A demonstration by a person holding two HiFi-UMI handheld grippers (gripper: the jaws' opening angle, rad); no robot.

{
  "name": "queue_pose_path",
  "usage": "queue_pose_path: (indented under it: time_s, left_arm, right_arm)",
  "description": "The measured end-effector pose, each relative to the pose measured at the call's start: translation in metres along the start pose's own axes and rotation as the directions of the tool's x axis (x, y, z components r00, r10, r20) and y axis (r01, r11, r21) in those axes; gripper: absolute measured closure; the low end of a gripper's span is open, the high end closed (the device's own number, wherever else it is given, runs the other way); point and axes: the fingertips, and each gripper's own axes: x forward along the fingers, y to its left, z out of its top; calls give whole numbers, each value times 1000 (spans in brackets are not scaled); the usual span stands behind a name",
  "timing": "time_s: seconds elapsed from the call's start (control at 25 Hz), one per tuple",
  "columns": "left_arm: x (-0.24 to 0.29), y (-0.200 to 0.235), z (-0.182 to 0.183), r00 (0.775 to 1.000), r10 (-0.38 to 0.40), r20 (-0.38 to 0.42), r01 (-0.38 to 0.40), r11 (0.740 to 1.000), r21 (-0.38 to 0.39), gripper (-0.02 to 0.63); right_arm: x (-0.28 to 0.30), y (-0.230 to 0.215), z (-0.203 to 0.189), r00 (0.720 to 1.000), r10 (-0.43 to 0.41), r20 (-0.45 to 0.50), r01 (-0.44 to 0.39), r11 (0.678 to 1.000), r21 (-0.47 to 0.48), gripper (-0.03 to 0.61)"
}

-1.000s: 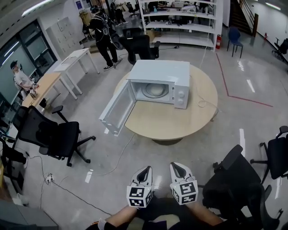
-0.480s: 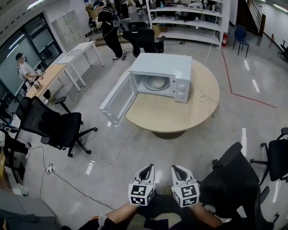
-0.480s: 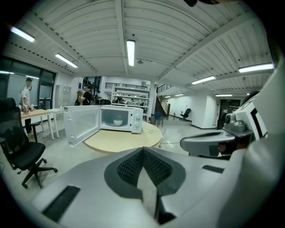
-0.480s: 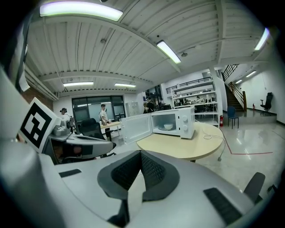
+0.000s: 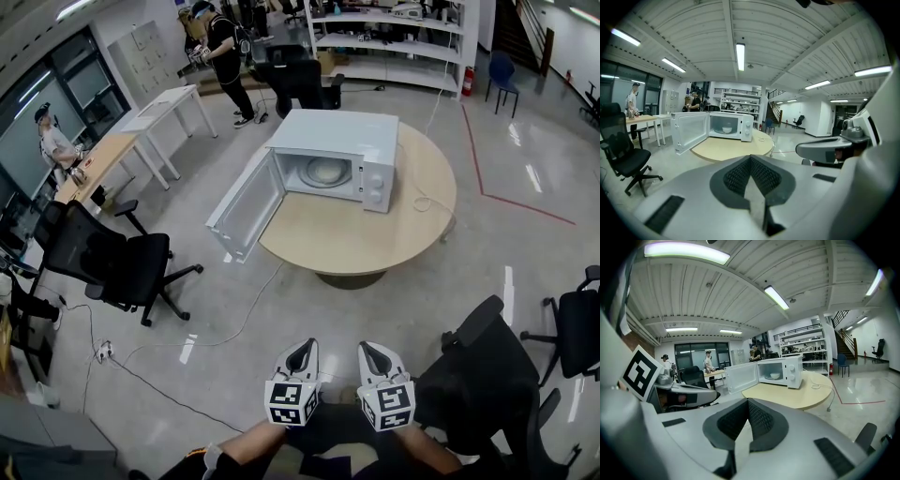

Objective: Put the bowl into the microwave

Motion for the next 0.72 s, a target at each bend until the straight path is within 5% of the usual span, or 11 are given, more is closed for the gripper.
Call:
queue_pose_path:
  time_s: [0.72]
  left_arm:
    - [-11,7,-3,1000,16,7,-16,1000,-12,568]
  right_arm:
    - [-2,9,-2,1000,0,1,0,1000,2,565]
